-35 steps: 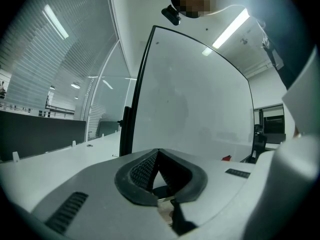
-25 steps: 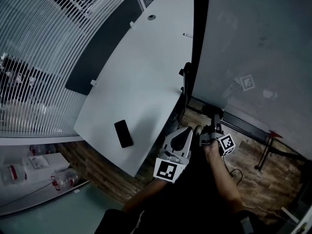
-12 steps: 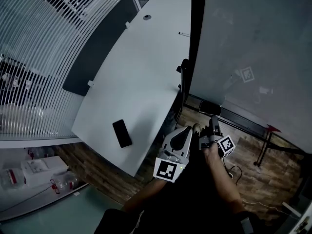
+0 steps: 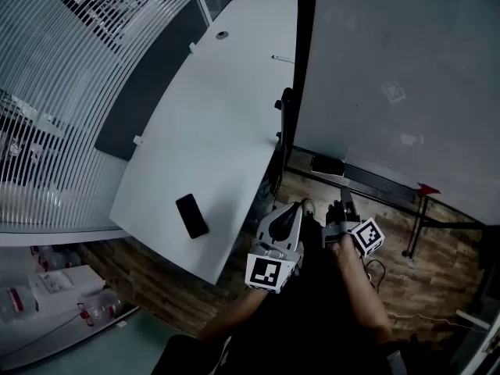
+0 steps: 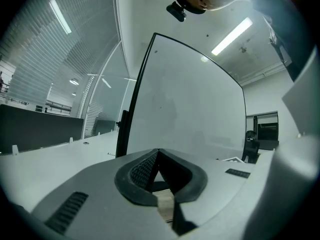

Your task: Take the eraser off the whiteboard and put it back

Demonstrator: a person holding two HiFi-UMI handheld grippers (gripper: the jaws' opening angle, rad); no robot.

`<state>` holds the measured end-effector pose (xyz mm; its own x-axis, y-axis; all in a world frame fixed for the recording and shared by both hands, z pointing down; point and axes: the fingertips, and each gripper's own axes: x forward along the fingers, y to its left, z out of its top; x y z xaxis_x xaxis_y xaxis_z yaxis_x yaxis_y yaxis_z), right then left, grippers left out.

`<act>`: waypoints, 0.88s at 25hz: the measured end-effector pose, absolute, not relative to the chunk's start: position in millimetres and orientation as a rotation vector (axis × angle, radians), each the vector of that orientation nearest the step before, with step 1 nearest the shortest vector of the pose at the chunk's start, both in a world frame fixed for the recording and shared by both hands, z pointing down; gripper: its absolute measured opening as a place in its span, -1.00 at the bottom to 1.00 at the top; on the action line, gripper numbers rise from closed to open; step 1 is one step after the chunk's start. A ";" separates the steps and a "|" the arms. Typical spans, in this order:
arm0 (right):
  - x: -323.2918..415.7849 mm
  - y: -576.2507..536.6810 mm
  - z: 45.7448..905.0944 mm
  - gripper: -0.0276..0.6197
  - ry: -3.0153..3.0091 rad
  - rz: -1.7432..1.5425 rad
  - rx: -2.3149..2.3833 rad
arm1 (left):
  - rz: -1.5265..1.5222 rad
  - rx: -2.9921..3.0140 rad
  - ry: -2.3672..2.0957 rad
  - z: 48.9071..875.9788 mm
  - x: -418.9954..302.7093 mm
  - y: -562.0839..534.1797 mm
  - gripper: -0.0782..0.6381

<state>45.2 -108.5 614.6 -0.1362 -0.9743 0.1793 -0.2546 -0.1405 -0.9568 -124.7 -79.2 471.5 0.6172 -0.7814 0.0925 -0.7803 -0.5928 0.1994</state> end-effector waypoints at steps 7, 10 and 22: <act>50.1 -98.6 542.5 -0.87 1.782 -1.054 -1.581 | -0.022 2.632 -1.278 463.8 -121.4 -71.0 -0.76; 44.2 -96.5 514.6 -0.87 1.972 -0.888 -1.624 | -0.004 2.648 -1.289 458.5 -118.4 -69.2 -0.76; 30.5 -46.9 446.1 -0.87 2.499 -0.324 -1.680 | -0.026 2.572 -1.457 442.4 -100.2 -34.1 -0.76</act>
